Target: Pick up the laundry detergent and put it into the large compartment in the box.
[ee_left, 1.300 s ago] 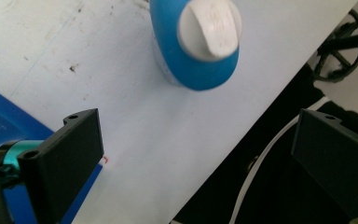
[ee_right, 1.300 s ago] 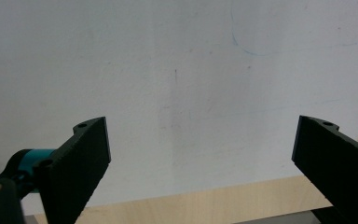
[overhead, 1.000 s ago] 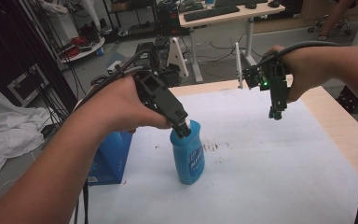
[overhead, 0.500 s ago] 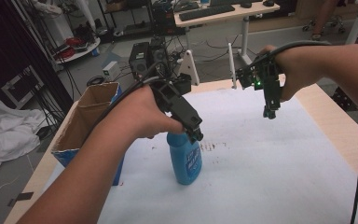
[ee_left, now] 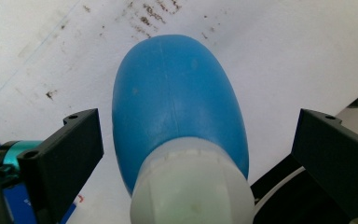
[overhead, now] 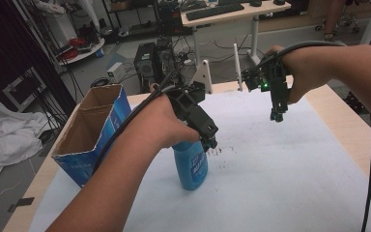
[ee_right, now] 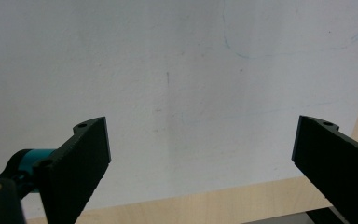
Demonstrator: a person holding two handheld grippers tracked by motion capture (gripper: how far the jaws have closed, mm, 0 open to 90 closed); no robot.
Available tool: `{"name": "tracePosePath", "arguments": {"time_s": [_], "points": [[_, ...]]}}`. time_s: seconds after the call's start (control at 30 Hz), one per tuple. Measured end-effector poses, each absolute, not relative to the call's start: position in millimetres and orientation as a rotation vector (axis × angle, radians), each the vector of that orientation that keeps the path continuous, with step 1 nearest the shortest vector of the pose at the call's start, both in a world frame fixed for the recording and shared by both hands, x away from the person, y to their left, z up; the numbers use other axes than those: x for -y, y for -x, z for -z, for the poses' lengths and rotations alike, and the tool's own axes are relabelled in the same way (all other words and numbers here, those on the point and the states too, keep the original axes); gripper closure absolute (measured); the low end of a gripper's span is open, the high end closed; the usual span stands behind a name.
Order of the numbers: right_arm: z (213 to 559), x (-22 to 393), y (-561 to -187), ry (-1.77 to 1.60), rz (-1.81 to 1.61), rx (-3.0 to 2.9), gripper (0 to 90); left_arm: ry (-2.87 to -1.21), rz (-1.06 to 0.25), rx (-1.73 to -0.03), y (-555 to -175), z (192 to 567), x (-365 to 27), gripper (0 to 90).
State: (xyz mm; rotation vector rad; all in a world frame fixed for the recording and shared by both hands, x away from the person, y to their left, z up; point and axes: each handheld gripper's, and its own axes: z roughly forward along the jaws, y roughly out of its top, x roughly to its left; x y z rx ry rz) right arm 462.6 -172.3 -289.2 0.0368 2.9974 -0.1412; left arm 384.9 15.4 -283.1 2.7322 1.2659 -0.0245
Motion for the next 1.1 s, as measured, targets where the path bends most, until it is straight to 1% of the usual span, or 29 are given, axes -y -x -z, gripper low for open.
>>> {"name": "tracePosePath", "arguments": {"time_s": [0.2,0.37,0.6,0.67,0.73,0.77,0.97,1.1], "points": [[289,172,-462,-0.022,0.134,-2.991,3.3,-2.725,-0.042,-1.328,-386,289,-15,2.0],[289,171,-460,-0.009,0.129,-2.986,3.4,-2.732,-0.015,-1.319,-387,293,-12,2.0],[288,173,-459,-0.012,0.122,-2.981,3.4,-2.714,-0.019,-1.373,-390,297,-13,2.0],[287,174,-459,-0.024,0.121,-2.982,3.4,-2.714,-0.014,-1.377,-390,297,-13,5.2],[288,175,-459,-0.014,0.122,-2.979,3.4,-2.714,-0.014,-1.364,-390,297,-13,6.4],[288,175,-459,-0.019,0.126,-2.978,3.4,-2.715,-0.02,-1.361,-390,296,-13,9.1],[288,173,-459,-0.012,0.126,-2.981,3.3,-2.719,-0.033,-1.365,-390,296,-13,9.6],[288,173,-459,-0.012,0.129,-2.982,3.4,-2.706,-0.047,-1.377,-391,296,-15,12.1]]}}
